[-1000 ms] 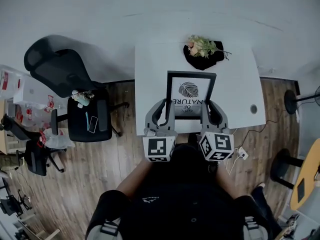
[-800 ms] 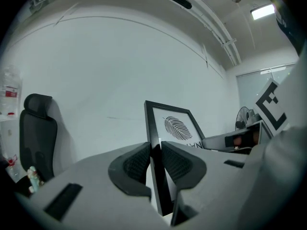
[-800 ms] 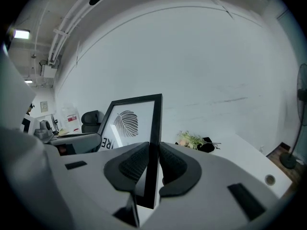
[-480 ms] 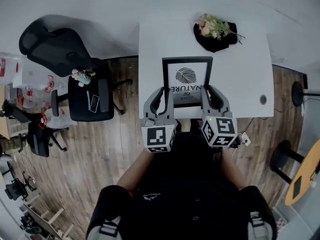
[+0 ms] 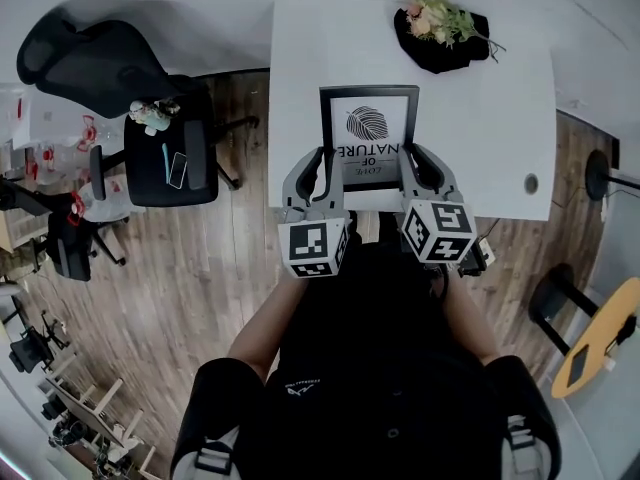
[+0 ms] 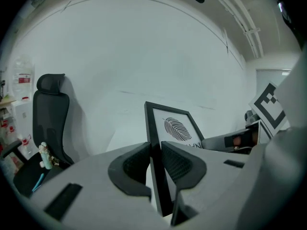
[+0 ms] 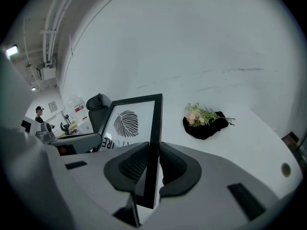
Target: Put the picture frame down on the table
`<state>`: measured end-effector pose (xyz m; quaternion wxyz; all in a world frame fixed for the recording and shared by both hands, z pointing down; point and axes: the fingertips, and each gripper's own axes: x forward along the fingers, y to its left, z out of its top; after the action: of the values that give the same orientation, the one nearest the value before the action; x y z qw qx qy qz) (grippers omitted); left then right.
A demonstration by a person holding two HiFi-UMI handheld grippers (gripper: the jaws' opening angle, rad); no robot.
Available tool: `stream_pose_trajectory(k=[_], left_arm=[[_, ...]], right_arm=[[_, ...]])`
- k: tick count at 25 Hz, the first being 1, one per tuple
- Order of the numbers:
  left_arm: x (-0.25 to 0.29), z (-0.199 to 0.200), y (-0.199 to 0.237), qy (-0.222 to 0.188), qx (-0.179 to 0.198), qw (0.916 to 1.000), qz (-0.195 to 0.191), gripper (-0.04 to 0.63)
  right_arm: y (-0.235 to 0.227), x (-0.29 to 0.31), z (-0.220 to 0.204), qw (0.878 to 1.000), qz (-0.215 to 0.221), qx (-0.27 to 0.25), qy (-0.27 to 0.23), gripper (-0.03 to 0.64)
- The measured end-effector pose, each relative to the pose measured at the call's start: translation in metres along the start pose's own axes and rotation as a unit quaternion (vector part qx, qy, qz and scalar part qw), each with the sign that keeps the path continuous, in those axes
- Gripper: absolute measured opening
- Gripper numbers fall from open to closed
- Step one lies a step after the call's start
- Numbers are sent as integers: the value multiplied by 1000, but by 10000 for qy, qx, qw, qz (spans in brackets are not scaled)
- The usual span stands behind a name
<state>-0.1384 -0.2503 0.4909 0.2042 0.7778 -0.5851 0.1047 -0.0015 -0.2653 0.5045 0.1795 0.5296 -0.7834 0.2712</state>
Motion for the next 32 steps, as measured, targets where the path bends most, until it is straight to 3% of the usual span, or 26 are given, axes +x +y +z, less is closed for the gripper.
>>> stream_pose_trajectory(k=[10, 20, 32], left_arm=[[20, -47, 10, 587, -324, 9973, 307, 78], [39, -92, 20, 1114, -714, 9895, 583, 78], [60, -144, 23, 1751, -1002, 9762, 791, 78]], right_arm=[[-13, 33, -37, 9973, 213, -47, 704, 67], [-25, 64, -74, 9894, 378, 110, 1398, 67], [-44, 99, -124, 9698, 540, 380, 2350, 67]])
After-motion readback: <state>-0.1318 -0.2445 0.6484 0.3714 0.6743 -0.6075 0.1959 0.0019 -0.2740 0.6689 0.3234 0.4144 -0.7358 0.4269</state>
